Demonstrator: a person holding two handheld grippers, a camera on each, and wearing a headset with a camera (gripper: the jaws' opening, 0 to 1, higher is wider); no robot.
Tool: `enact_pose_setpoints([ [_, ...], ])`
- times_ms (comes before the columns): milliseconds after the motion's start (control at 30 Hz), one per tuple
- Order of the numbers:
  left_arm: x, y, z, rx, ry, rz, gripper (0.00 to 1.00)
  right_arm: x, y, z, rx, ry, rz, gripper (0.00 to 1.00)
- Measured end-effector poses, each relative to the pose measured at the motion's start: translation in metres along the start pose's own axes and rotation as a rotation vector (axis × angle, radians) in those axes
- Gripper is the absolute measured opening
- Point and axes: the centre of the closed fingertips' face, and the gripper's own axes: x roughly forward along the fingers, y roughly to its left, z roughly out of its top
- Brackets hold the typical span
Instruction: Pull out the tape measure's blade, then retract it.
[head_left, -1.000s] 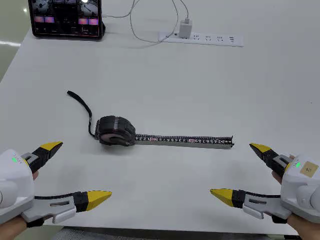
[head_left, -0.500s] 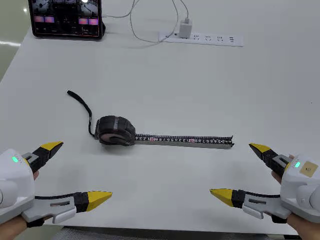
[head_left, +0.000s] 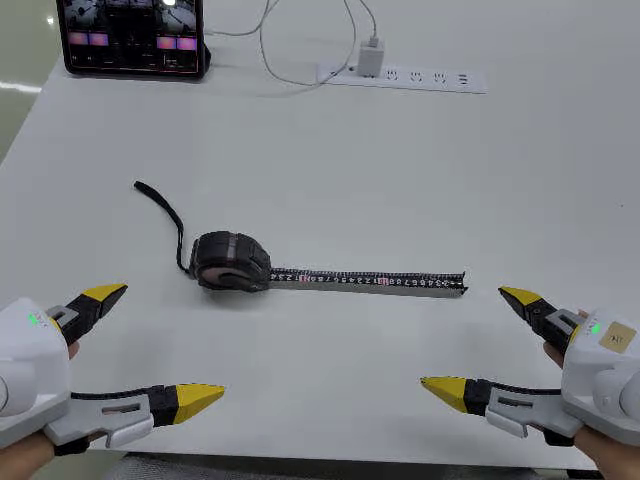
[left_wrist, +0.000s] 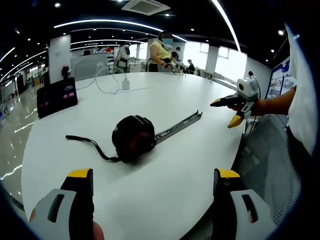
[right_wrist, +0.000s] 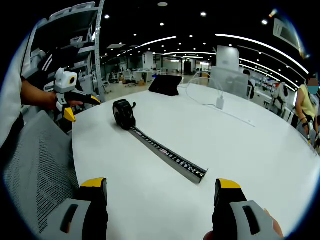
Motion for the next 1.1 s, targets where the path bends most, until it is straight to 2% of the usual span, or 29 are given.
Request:
enact_pose_setpoints([
  [533, 0.0004, 0.0008, 0.0015, 0.005, 0.001, -0.002, 0.98, 0.0006, -0.0001, 0.0014, -0.007, 0.002, 0.003, 0.87],
  [800, 0.0025, 0.0029, 0.004, 0.009, 0.001, 0.0, 0.99, 0.0006, -0.006, 0.003, -0.013, 0.005, 0.002, 0.87],
  [1100, 0.0063, 0.0059, 0.0049, 0.015, 0.013, 0.007, 0.98, 0.0002, -0.0085, 0.0068, -0.014, 0.005, 0.011, 0.83],
])
